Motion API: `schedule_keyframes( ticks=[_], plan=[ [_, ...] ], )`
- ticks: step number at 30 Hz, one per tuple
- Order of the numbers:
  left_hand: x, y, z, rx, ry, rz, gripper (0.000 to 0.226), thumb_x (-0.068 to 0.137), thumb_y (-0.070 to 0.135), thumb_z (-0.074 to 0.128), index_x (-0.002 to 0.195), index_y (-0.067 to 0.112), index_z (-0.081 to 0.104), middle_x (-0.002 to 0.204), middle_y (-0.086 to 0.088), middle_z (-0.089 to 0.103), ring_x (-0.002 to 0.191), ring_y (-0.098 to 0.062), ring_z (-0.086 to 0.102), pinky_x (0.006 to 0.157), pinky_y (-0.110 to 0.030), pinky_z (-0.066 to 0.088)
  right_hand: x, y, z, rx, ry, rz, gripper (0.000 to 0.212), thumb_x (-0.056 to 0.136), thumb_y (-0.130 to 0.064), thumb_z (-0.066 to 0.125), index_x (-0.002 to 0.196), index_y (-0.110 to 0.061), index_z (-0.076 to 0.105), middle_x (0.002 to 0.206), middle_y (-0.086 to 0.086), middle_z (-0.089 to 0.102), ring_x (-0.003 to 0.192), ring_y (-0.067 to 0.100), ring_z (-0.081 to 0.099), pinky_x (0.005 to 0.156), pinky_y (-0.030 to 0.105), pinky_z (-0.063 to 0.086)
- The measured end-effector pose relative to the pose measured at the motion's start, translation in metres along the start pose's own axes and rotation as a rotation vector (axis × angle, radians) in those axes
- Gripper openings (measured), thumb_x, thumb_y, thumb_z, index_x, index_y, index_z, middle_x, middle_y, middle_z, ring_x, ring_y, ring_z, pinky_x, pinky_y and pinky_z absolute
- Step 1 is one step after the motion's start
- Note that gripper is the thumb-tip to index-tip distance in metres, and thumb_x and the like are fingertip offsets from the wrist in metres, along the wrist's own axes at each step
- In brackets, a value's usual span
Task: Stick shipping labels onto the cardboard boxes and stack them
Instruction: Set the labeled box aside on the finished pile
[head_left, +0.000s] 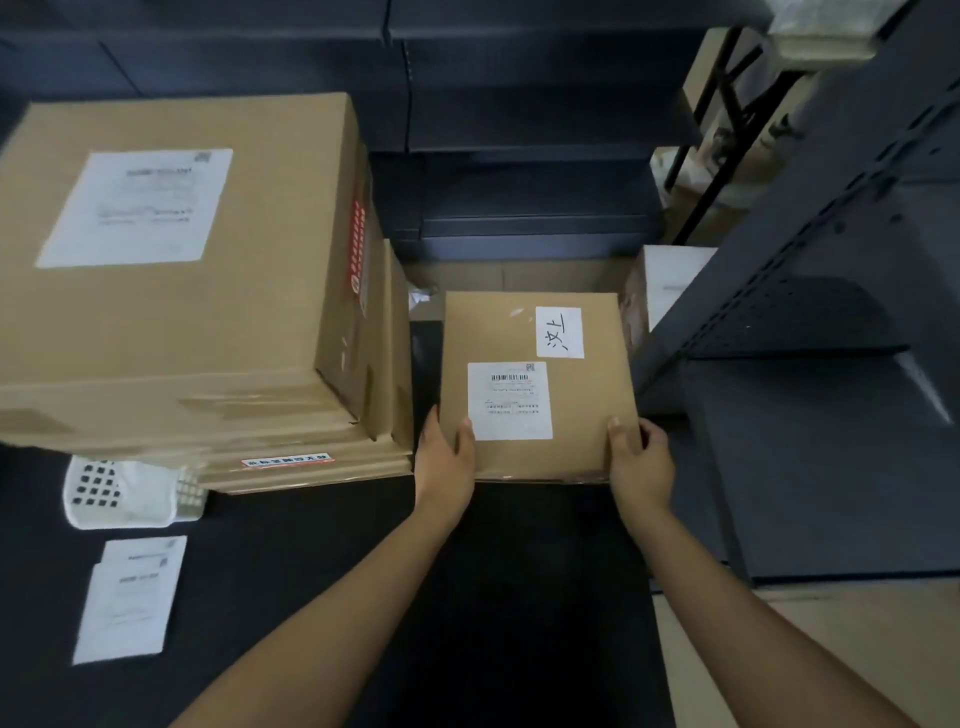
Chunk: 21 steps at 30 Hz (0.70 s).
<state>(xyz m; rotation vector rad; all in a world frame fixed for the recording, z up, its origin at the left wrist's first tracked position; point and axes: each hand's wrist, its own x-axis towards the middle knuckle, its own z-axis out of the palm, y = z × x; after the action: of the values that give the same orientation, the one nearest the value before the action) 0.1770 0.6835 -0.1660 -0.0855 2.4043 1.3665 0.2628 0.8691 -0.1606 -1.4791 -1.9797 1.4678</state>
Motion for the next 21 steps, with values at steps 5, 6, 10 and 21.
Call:
schedule_keyframes(
  ticks=[5, 6, 10, 21],
  plan=[
    [0.010, -0.006, 0.002, 0.025, -0.015, -0.004, 0.061, 0.097, 0.047, 0.041, 0.148, 0.018, 0.026, 0.142, -0.002, 0.047, 0.127, -0.019, 0.047, 0.106, -0.038, 0.040, 0.009, 0.011, 0.010, -0.037, -0.013, -0.032, 0.045, 0.093, -0.043, 0.056, 0.127, -0.013, 0.047, 0.121, 0.006, 0.058, 0.105, 0.021, 0.057, 0.092, 0.045, 0.049],
    [0.012, -0.005, 0.002, 0.022, -0.017, -0.006, 0.061, 0.097, 0.047, 0.042, 0.148, 0.018, 0.026, 0.142, -0.001, 0.046, 0.127, -0.018, 0.047, 0.106, -0.037, 0.040, 0.011, 0.010, 0.011, -0.037, -0.012, -0.035, 0.044, 0.093, -0.042, 0.056, 0.126, -0.013, 0.047, 0.119, 0.005, 0.057, 0.104, 0.020, 0.056, 0.092, 0.044, 0.049],
    [0.017, -0.003, 0.002, 0.019, -0.029, -0.029, 0.061, 0.097, 0.046, 0.042, 0.149, 0.019, 0.024, 0.143, -0.001, 0.045, 0.128, -0.018, 0.046, 0.101, -0.028, 0.038, 0.016, 0.007, 0.014, -0.033, -0.019, -0.047, 0.041, 0.093, -0.042, 0.057, 0.123, -0.015, 0.048, 0.115, 0.001, 0.056, 0.102, 0.018, 0.055, 0.090, 0.040, 0.048],
    [0.011, 0.017, -0.006, 0.195, -0.069, -0.016, 0.066, 0.102, 0.040, 0.034, 0.153, 0.012, 0.006, 0.159, -0.008, 0.015, 0.142, -0.026, 0.026, 0.111, -0.036, 0.027, 0.020, -0.003, 0.001, -0.204, -0.146, -0.073, 0.055, 0.094, -0.047, 0.051, 0.133, -0.009, 0.043, 0.127, 0.011, 0.056, 0.112, 0.026, 0.052, 0.092, 0.037, 0.044]
  ],
)
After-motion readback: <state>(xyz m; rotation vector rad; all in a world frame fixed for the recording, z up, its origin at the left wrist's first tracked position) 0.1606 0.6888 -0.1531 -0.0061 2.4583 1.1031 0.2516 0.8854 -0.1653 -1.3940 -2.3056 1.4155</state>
